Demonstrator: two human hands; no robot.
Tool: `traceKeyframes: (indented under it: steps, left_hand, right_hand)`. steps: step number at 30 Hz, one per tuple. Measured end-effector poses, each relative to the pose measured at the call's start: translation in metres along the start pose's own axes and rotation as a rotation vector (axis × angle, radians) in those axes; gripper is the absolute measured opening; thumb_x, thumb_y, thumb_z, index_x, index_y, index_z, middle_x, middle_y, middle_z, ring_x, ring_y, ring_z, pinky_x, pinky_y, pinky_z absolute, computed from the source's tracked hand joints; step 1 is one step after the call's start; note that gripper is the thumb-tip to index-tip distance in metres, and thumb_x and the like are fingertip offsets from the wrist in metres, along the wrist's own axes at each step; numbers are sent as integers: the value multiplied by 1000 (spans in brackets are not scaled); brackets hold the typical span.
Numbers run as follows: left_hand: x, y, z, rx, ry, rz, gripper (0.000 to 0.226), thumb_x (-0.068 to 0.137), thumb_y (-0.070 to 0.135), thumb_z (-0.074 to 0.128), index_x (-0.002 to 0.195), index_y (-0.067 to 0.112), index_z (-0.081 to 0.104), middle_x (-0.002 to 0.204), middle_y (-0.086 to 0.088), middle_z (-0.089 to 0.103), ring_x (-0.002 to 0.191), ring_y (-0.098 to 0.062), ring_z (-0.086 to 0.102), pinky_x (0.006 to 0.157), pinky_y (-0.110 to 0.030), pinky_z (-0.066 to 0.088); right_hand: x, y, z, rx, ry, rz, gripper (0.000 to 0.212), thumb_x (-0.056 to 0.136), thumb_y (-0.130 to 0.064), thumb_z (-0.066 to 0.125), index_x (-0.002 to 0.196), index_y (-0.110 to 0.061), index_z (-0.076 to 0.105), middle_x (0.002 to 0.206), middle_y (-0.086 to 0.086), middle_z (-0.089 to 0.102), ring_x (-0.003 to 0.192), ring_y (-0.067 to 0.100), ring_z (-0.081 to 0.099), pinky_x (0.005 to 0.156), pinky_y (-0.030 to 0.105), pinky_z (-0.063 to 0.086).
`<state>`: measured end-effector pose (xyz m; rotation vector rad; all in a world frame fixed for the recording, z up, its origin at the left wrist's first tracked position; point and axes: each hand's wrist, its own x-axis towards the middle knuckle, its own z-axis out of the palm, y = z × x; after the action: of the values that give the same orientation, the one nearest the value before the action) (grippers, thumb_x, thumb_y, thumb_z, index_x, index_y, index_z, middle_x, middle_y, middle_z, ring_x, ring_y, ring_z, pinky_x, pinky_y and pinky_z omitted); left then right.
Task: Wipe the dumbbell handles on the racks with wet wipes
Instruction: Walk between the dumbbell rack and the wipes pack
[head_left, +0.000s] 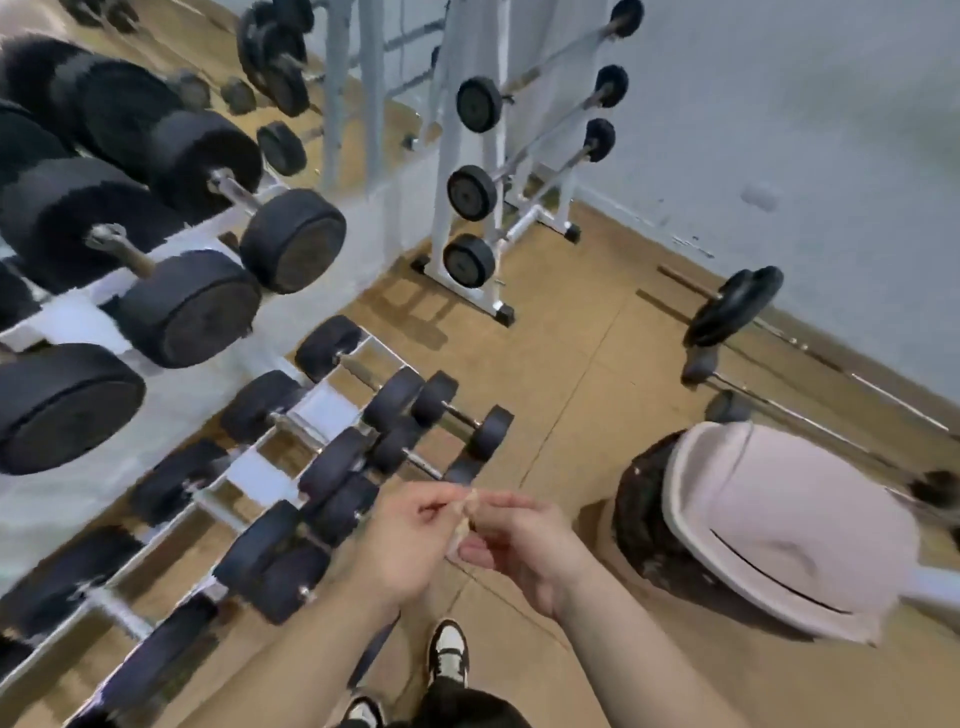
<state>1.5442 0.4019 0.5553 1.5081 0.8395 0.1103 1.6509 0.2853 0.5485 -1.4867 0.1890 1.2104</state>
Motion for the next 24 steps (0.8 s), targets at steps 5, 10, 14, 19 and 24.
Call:
traceKeyframes:
  steps: [5,10,14,19,24]
  left_hand:
    - [-30,-12,56,116,-302,3,35,94,5,69,126,20,68,109,5,73,91,8,69,74,-6,50]
    - [-45,-8,110,177,-472,-11,29,96,11,68,114,33,72,99,14,78,97,0,72,87,-17,57]
    - [-43,11,173,261,-640,17,37,97,7,63,124,33,67,110,18,75,108,3,67,92,-13,52]
    - [-10,21,290,379,-596,10,39,101,14,58,139,24,58,131,11,61,113,0,56,87,-9,39]
    - [38,22,436,443,-508,-20,33,100,15,59,132,18,63,123,4,65,110,-8,60,90,-15,42]
  right_hand:
    - [-39,59,-60,250,168,58,25,88,-12,78,110,-4,67,105,23,72,83,28,66,82,41,63]
    - [-68,79,-121,333,255,88,53,85,-25,81,131,-4,64,110,14,75,81,19,69,71,32,62]
    - [-82,67,-186,443,380,35,30,94,-13,71,121,-2,69,96,13,78,75,18,75,68,30,62]
    - [-69,46,-323,524,637,33,18,91,-3,70,109,0,70,84,15,77,70,24,72,65,33,65]
    - [-24,20,-483,490,776,49,13,88,3,69,99,-4,68,91,14,67,75,26,66,74,39,62]
